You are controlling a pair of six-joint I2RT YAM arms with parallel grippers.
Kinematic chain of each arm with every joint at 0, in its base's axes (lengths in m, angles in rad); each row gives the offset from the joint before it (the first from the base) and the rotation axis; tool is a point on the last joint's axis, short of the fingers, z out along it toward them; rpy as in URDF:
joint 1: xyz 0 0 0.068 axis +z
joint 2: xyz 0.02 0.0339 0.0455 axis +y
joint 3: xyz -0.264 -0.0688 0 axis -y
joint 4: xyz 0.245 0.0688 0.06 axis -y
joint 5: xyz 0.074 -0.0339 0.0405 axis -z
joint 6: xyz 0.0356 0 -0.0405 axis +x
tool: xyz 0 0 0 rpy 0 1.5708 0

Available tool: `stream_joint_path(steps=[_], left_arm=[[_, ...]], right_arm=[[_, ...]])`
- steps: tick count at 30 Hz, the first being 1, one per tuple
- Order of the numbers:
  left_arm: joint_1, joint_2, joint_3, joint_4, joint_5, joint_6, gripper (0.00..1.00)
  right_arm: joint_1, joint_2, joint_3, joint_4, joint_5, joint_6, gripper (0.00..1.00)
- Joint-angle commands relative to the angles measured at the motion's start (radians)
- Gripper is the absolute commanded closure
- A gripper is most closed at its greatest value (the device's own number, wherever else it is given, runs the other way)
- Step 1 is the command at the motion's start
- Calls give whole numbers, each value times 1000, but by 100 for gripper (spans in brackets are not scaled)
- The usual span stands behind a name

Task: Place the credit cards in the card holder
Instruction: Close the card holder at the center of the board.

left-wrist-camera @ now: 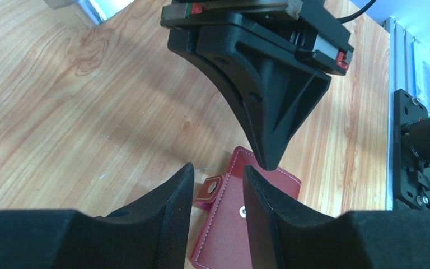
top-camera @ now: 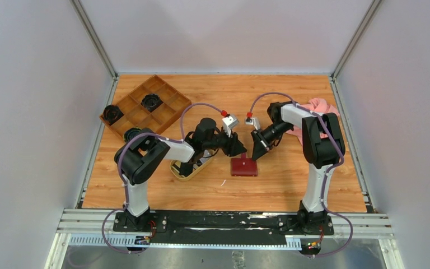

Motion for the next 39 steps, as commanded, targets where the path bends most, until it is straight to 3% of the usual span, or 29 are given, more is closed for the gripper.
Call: stream_joint_path(steps=[1,11,18,26,33,39], left_arm=[[-2,33,23,-5,30,23,58],[-13,63,69,-98,10,67,59],[-19,75,95,-148,-9,88,65],[-19,85,108,-160,2,90,76],[-19,82,112,-166,13,90,100],[-19,57,95,-166,30,62,100]], right_arm=[[2,12,-10,-8,-35,21,100],[6,13,-10,-10,-39,21,100],[8,12,-9,-13,-42,19,100],[8,11,-7,-15,-37,17,100],[11,9,-13,-14,-33,18,100],[19,15,-28,-14,-62,46,100]])
